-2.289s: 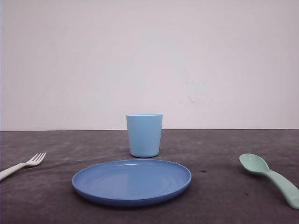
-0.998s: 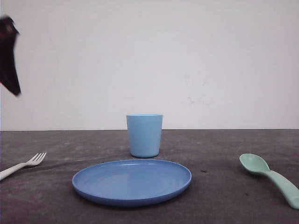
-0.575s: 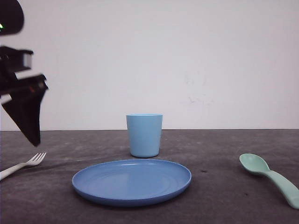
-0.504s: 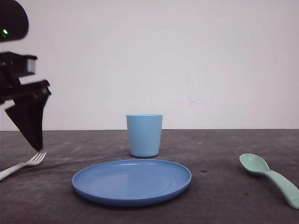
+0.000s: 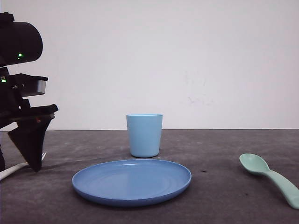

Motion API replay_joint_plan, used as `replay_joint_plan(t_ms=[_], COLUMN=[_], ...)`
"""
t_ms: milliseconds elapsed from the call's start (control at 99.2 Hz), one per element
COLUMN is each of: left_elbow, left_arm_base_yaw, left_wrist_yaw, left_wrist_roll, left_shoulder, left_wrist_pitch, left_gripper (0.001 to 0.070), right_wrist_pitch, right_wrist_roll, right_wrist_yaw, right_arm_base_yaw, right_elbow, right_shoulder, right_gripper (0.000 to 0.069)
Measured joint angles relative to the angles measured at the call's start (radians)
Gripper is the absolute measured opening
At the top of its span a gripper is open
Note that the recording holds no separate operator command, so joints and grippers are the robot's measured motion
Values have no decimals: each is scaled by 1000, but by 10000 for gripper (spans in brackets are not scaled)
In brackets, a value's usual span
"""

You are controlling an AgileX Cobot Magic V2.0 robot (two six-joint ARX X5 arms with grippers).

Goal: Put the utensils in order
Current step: 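Lower the left gripper onto the white fork and close on it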

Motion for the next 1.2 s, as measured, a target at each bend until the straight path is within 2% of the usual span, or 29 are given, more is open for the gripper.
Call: replay_joint_plan(t_ms=[504,645,887,1029,1200], left_elbow=[0,0,12,13,34], left_arm_base_yaw=[0,0,0,-8,-20], left_wrist_yaw=[-12,-13,-20,-20,-23], left_wrist_roll=[-2,-3,-3,-3,-2], left_shoulder=[0,9,27,29,34], left_wrist_pitch=[0,-1,-1,10,-6], left_gripper=[267,167,139,50,44], right_wrist_pitch=[0,0,-9,-21,-27], right_wrist_roll=[0,0,0,0,0], right_wrist_yaw=[0,0,0,0,0], right_arm_base_yaw=[0,0,0,0,0], right_elbow=[0,0,0,0,0], right_shoulder=[0,0,0,0,0], right_gripper=[659,659,659,659,659])
